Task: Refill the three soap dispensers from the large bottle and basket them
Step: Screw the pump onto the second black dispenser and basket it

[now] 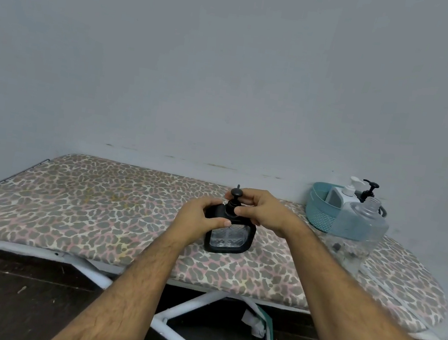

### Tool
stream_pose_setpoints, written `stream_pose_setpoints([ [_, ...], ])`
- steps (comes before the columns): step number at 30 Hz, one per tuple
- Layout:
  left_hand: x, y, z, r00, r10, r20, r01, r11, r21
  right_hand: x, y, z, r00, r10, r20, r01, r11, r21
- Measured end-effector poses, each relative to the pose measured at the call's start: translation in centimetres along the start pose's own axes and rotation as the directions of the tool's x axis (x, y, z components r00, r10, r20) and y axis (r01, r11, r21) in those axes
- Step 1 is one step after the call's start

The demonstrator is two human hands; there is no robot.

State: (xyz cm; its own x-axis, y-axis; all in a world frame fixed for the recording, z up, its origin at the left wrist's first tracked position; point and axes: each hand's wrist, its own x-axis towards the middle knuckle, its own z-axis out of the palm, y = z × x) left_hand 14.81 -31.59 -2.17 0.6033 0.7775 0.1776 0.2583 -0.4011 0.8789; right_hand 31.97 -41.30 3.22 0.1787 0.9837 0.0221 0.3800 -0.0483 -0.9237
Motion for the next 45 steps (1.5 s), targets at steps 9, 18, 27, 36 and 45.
stream_pose_setpoints([
  [9,0.0,0.2,0.4,0.999,0.018,-0.045,-0.016,0.999,0.042,-0.2,1.2,2.2,0.952,-0.101,-0.288,0.101,0.995,-0.017],
  [18,-0.4,0.2,0.1,0.999,0.004,-0.05,-0.003,1.0,0.031,-1.0,0.4,4.7,0.871,-0.089,-0.484,0.001,0.984,-0.178],
  [27,-0.6,0.7,0.2,0.999,0.016,-0.03,-0.016,1.0,0.022,-0.5,0.5,1.3,0.996,0.006,-0.087,0.001,0.997,0.077],
  [36,-0.5,0.3,0.7,0.998,0.02,-0.065,-0.017,0.999,0.047,-1.1,0.8,6.0,0.819,-0.029,-0.573,0.003,0.999,-0.046],
  [45,-0.4,0.3,0.0,0.999,0.012,-0.052,-0.009,0.998,0.065,-1.0,0.4,5.7,0.93,0.06,-0.362,0.037,0.966,0.254],
])
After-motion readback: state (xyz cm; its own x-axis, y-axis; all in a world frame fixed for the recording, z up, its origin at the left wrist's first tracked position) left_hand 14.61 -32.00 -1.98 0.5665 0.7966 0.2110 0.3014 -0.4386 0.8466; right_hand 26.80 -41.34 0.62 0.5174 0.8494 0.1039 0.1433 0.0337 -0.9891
